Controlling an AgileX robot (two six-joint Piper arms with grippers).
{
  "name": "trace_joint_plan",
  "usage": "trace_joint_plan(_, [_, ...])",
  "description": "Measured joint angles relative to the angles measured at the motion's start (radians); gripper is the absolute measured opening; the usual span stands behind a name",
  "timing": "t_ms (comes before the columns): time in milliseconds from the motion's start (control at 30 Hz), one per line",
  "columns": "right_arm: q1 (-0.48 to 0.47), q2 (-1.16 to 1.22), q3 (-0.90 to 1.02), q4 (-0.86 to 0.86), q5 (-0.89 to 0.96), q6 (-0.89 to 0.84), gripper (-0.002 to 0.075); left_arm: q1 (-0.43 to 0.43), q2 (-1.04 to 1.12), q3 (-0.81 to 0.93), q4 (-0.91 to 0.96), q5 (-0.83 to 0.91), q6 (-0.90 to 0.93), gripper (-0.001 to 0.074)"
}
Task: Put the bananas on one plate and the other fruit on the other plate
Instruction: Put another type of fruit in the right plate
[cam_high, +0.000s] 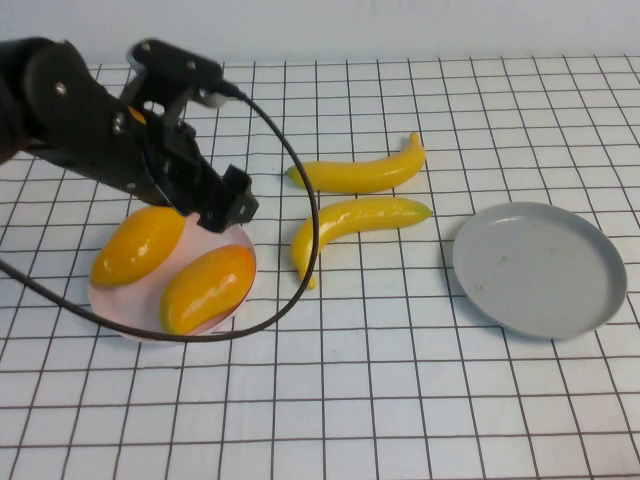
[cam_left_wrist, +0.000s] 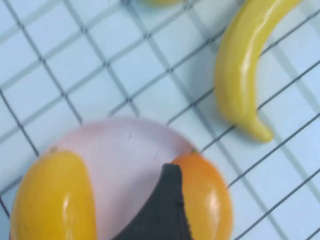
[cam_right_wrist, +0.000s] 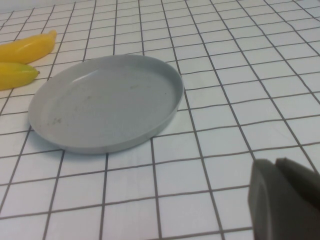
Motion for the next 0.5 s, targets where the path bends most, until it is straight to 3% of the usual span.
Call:
trace_joint_plan(67, [0.0,0.0,0.0,0.0,0.0,0.0,-0.0016,-0.01,-0.083,0.015,-0.063,-0.031,0.035,0.0654])
trace_joint_plan(133, [0.0,0.0,0.0,0.0,0.0,0.0,-0.0016,-0.023,-0.177,0.051,-0.094,-0.064,0.051,0.058])
trace_joint_plan(233, [0.0,0.0,0.0,0.0,0.0,0.0,-0.0016,-0.03,-0.303,0.156,-0.148,-0.118,0.068,0.0366])
trace_joint_plan(300, [0.0,0.0,0.0,0.0,0.0,0.0,-0.0016,-0.041,-0.39,0.245,-0.174,-0.164,0.073,0.0176])
trace_joint_plan(333, [0.0,0.0,0.0,0.0,0.0,0.0,-0.0017,-0.045,-0.425,0.282,-0.181,-0.187,0.073,0.0125])
trace_joint_plan(400, [0.0,0.0,0.0,0.0,0.0,0.0,-0.0016,-0.053,-0.515,0.376,-0.194,-0.23,0.05,0.0053])
trace_joint_plan(500, [0.0,0.0,0.0,0.0,0.0,0.0,-0.0016,-0.053,-0.635,0.497,-0.187,-0.305,-0.052,0.0015])
